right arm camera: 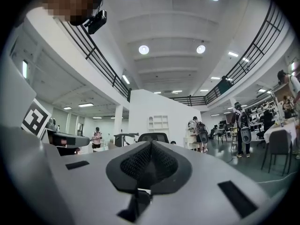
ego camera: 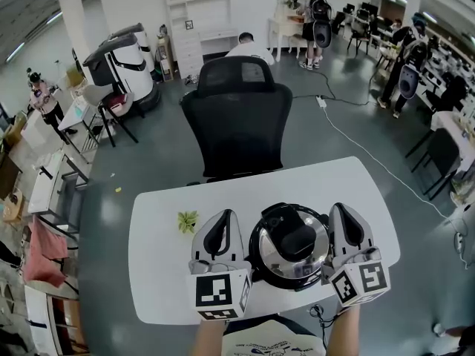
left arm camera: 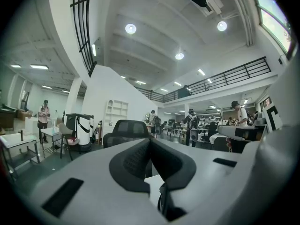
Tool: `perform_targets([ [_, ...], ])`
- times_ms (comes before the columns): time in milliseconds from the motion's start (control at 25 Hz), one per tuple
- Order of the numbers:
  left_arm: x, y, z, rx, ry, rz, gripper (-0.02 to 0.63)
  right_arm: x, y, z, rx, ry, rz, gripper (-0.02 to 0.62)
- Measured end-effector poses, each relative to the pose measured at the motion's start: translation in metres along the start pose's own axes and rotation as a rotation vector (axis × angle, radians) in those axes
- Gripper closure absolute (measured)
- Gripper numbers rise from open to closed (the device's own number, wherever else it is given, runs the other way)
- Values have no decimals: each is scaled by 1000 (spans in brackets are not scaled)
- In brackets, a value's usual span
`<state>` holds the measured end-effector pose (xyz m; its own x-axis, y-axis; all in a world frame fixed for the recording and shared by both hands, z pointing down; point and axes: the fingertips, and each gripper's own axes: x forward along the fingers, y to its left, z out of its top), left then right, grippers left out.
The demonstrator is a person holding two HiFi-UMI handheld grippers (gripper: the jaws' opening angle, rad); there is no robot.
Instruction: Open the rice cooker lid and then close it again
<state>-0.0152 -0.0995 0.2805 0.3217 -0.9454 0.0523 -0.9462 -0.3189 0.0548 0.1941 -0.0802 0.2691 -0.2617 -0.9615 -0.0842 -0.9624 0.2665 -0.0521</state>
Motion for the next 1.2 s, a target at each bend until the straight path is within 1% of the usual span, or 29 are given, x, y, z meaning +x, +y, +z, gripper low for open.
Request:
perform_targets([
  [320,-2,-1,-3,-5,4,-8,592,-1,4,-2,1,6,5,581],
  [1200,13,-9,-2,-5,8,-33,592,7,-10,0,-10,9,-17,581],
])
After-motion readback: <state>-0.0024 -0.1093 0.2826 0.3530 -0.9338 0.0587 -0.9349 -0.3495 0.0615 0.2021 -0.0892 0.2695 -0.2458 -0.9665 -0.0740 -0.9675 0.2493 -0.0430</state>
